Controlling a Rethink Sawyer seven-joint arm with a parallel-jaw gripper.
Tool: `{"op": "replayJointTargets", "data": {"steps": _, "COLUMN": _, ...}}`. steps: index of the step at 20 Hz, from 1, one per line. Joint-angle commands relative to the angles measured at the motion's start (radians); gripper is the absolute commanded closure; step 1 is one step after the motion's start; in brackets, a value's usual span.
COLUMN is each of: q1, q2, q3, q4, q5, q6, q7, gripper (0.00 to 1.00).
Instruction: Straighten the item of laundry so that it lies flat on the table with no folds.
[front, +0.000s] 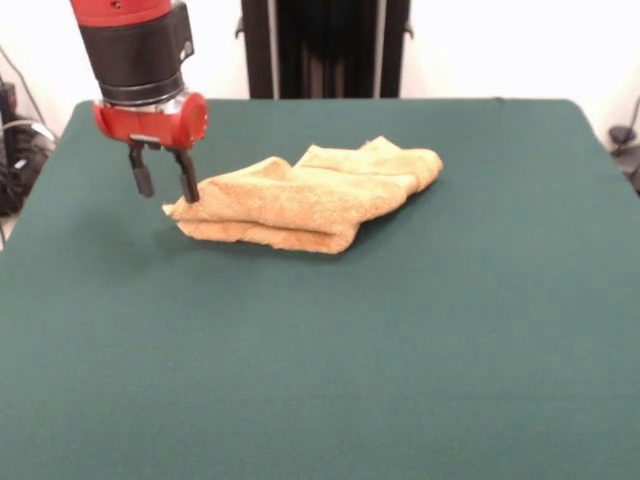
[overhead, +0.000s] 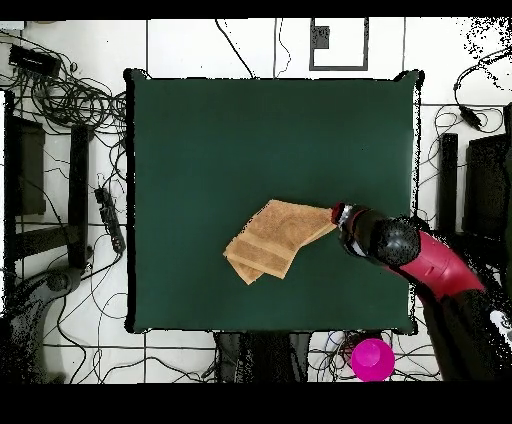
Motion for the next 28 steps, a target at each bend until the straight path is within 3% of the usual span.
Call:
{"op": "replayJointTargets", "data": {"steps": 1, "q1": -0.040, "q2": 0.081, "q3": 0.251, "q4": 0.112, "q5": 0.003, "q6": 0.047, "q7": -0.024, "gripper": 0.00}}
{"op": "replayJointTargets", "data": {"steps": 13, "q1": -0.063, "q2": 0.077, "q3": 0.283, "q4": 0.107, "q5": -0.010, "q6": 0.103, "q7": -0.009, "gripper": 0.00}}
{"op": "replayJointTargets", "data": {"steps": 28, "q1": 0.104, "q2": 0.102, "q3": 0.070, "q4": -0.031, "q5": -0.058, "q6": 0.325, "q7": 0.036, "gripper": 0.00}}
